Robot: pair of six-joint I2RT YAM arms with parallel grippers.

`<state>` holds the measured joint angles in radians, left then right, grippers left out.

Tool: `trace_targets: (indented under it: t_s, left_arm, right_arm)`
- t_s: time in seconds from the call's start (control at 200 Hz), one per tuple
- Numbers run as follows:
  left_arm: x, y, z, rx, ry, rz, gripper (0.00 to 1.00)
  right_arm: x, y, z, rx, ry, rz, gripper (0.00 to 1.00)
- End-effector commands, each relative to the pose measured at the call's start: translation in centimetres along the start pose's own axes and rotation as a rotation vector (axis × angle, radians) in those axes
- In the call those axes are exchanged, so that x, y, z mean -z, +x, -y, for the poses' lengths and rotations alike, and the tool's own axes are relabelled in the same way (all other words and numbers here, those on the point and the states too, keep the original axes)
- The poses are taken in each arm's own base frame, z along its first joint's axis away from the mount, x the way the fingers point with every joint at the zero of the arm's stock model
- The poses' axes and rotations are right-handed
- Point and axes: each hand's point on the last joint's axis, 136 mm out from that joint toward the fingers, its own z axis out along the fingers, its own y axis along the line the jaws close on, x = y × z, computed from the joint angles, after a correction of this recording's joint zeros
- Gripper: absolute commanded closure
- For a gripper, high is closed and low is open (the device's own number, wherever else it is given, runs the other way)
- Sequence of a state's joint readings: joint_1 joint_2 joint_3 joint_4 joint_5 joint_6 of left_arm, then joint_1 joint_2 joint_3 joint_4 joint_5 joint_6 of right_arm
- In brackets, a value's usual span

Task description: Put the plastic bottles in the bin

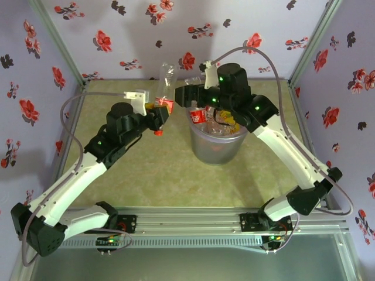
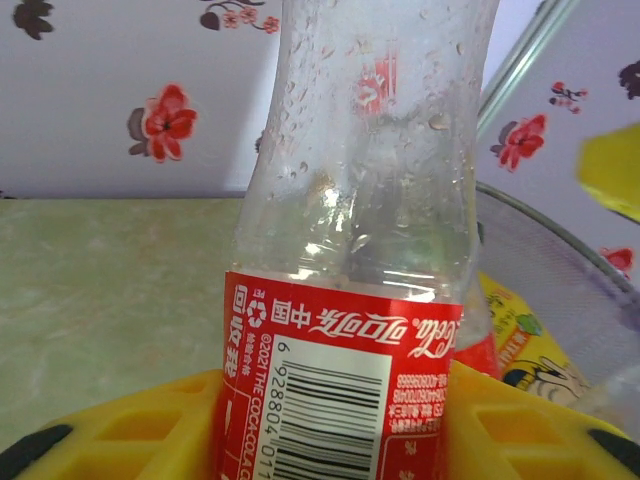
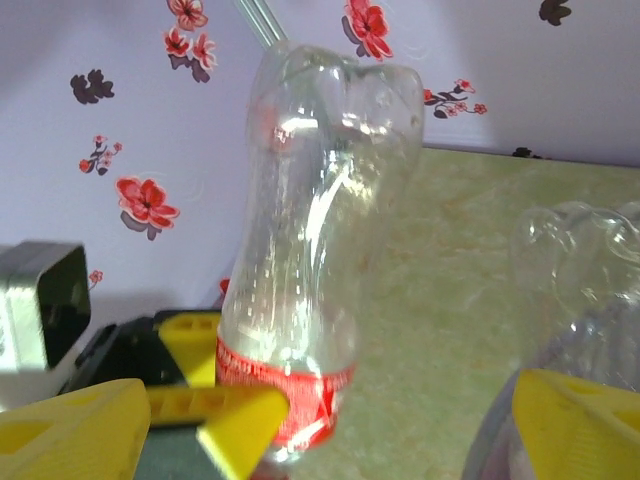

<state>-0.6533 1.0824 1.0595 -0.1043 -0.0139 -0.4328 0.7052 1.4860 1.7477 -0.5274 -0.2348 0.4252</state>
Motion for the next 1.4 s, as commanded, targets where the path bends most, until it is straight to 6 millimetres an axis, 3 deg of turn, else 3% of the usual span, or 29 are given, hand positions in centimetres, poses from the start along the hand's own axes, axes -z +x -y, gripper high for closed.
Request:
trace_targets:
  t_s: [0.0,0.33,0.59,0.765,0.815,0.975,1.04,1.11,1.27,1.395]
  left_arm:
    - [0.9,-1.7,2.1,0.018,0.074,0.072,0.95]
    - [0.8,-2.1,3.3,0.032,0.12,0.101,0.95]
    - [0.1,-2.1,3.3,0.03,0.113,0.097,0.94]
    - [-1.0,-1.7,3.2,0.02,0.11,0.08,0.9]
    - [-1.1,-1.5,3.2,0.014,0.107,0.074,0.8]
    - [-0.7,-1.7,3.3,0.0,0.107,0.076,0.22]
    - [-0.6,-1.6,3.2,-0.016,0.105,0.072,0.08]
    - [-0.5,-1.6,3.1,-0.022,0.099,0.07,0.0]
    - [-0.2,-1.7,2.8,-0.022,0.092,0.072,0.0]
    - [0.2,-1.7,2.3,-0.021,0.078,0.079,0.0]
  right_arm:
    - [-1.1,-1.9,-1.8,-0.036,-0.086,0.051,0.06]
    - [-5.1,-1.3,-1.8,-0.095,-0.143,0.005,0.11]
    - [-5.5,-1.2,-1.5,-0.093,-0.136,0.003,0.41]
    - [-5.2,-1.7,-1.6,-0.066,-0.128,0.013,0.47]
    - [-5.0,-2.1,-1.6,-0.058,-0.127,0.023,0.5]
    - [-4.4,-3.8,-1.8,-0.033,-0.13,0.065,0.54]
    - [-3.9,-4.7,-1.6,-0.023,-0.128,0.08,0.56]
    - [-3.1,-5.8,-1.5,-0.007,-0.119,0.103,0.57]
    - [0.4,-8.7,-1.0,0.035,-0.076,0.191,0.57]
    - [4.3,-10.1,1.3,0.062,0.036,0.243,0.58]
